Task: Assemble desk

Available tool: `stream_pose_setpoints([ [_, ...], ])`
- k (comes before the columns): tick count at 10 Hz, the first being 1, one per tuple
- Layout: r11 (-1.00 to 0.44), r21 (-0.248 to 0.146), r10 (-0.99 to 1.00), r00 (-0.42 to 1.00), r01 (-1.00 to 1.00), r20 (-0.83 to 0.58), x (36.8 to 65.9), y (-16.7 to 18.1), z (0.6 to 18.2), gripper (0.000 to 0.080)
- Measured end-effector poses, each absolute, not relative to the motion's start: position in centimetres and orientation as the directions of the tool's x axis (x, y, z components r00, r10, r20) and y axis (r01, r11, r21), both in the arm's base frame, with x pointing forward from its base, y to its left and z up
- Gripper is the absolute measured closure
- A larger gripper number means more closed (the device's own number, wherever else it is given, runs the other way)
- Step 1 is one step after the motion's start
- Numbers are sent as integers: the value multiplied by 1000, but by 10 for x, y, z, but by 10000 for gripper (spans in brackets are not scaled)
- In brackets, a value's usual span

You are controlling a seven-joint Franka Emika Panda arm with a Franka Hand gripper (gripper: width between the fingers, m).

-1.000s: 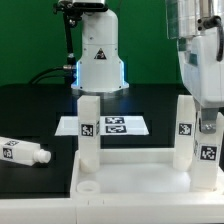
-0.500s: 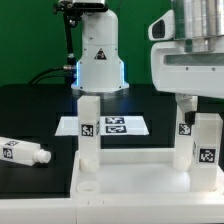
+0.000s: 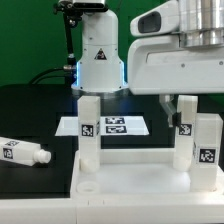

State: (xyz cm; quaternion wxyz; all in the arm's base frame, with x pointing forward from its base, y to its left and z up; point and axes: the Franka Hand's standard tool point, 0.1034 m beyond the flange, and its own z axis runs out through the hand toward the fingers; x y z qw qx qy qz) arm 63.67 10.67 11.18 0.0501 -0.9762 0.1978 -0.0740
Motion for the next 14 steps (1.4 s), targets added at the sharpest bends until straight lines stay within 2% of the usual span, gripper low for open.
stream_pose_setpoints([
  [1,-935,-113,-348,928,-335,131,636,106,111,151],
  [2,-912,-122,-405,906,-391,126,637,106,112,238],
  [3,-914,-120,-402,907,-388,126,636,106,112,373],
  [4,-909,-122,-413,902,-399,124,636,106,112,373],
  [5,-872,-132,-485,867,-471,114,636,105,112,517],
  [7,-794,-145,-605,791,-590,94,636,105,112,515],
  [9,-497,-167,-866,498,-852,36,631,107,111,515],
  [10,-270,-180,-961,277,-946,-17,630,112,111,515],
  [11,-166,-182,-982,178,-969,-56,630,109,111,515],
  [12,-157,-177,-984,169,-972,-58,630,105,111,515],
  [14,-37,-171,-995,51,-985,-81,630,108,111,515],
])
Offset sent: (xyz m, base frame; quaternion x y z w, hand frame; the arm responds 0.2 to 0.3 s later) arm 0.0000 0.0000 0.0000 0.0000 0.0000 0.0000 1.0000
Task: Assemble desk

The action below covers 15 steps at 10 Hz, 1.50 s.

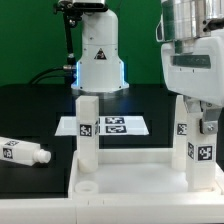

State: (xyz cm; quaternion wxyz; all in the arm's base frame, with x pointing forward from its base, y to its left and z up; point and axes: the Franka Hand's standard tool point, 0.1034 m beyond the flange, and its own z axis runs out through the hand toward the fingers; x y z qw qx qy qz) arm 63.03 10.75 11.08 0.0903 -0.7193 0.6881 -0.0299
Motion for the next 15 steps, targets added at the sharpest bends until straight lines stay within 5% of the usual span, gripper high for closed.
stream_pose_setpoints([
  [4,439,-152,-888,-402,-885,-223,633,114,110,515],
  [6,377,-165,-916,-341,-911,-211,633,115,110,323],
  [7,265,-157,-955,-237,-951,-177,630,121,110,323],
  [8,19,-194,-992,7,-981,-129,627,129,106,190],
  [9,-191,-208,-973,213,-959,-91,631,129,108,162],
  [14,-525,-214,-843,538,-824,-2,632,124,108,151],
  [15,-673,-178,-734,678,-718,44,632,118,109,151],
])
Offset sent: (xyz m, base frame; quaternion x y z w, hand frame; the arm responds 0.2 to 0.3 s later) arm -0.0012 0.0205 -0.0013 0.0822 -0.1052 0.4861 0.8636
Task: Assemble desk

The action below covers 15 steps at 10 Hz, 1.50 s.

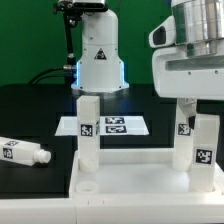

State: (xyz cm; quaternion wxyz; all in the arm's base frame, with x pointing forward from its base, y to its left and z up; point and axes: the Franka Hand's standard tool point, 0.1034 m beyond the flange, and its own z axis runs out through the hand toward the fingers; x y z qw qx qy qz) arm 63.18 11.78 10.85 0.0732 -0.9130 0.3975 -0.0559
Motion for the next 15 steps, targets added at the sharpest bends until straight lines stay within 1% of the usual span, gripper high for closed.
stream_pose_setpoints([
  [1,-825,-121,-563,822,-552,90,630,113,106,151],
  [2,-868,-98,-496,862,-487,101,629,113,103,151],
  [4,-836,-106,-548,831,-539,96,629,112,103,162],
  [6,-809,-110,-586,805,-577,91,629,112,103,515],
  [8,-715,-123,-698,712,-688,73,629,114,103,514],
  [9,-619,-129,-785,618,-775,54,629,114,104,514],
  [11,-348,-144,-937,349,-927,14,626,123,104,514],
  [12,-156,-171,-986,164,-973,-30,627,123,104,514],
  [13,49,-204,-994,-29,-978,-102,630,119,106,508],
  [14,230,-205,-963,-193,-951,-186,633,116,110,508],
  [15,314,-176,-937,-274,-933,-216,634,117,111,508],
])
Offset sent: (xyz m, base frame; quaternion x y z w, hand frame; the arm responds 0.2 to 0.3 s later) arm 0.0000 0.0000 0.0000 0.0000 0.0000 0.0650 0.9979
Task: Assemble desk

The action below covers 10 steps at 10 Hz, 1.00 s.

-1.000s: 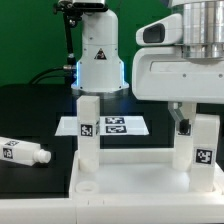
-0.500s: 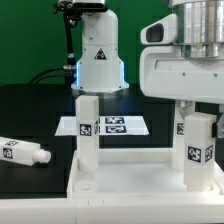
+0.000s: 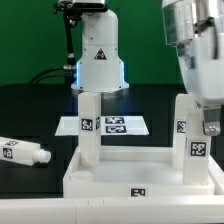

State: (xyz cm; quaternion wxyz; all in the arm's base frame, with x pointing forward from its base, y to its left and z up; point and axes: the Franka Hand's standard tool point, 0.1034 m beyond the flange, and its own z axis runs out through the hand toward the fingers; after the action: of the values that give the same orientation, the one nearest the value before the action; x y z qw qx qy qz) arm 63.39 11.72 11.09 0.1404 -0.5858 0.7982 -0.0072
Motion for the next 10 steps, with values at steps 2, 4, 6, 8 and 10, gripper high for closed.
stream_pose_setpoints([
  [2,497,-126,-854,-457,-859,-250,640,117,114,508],
  [4,581,-100,-800,-544,-808,-254,639,116,110,508],
  [6,563,-104,-813,-527,-820,-249,638,115,108,507],
  [8,512,-110,-845,-476,-852,-241,636,124,113,210],
  [10,414,-161,-894,-367,-896,-259,637,118,142,162],
])
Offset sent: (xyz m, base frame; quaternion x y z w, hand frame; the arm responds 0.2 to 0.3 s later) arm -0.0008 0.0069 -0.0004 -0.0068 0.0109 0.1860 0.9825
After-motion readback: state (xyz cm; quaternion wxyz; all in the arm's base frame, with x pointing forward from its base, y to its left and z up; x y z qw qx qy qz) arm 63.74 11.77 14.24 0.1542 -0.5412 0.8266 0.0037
